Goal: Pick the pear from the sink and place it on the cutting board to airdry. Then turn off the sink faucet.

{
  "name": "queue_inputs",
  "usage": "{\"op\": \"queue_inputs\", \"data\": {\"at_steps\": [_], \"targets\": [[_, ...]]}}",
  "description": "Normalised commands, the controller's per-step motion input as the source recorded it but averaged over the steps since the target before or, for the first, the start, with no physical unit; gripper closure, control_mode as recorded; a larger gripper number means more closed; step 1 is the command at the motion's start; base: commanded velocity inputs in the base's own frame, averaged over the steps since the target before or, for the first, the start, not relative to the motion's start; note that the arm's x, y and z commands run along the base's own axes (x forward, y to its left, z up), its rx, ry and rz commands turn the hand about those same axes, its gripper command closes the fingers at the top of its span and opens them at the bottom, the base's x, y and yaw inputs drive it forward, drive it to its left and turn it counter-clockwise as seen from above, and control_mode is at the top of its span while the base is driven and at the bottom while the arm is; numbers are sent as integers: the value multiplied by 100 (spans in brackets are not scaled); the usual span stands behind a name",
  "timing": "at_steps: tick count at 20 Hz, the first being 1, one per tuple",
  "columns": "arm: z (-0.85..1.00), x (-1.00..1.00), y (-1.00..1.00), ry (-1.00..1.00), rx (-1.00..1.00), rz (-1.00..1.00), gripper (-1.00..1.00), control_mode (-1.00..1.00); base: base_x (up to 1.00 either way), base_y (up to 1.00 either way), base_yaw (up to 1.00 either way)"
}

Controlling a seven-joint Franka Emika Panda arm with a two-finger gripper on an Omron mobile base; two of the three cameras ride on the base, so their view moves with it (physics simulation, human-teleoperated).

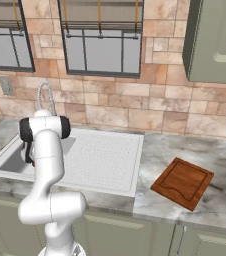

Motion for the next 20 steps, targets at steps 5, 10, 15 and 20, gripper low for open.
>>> {"op": "queue_inputs", "data": {"at_steps": [5, 10, 15, 20], "targets": [[-13, 8, 70, 1, -7, -3, -100, -100, 0, 0, 0], [-13, 2, 70, 5, -5, -5, -100, -100, 0, 0, 0], [-13, 0, 75, 8, -3, -7, -100, -100, 0, 0, 0], [-5, 0, 87, 12, -4, -10, -100, -100, 0, 0, 0]]}}
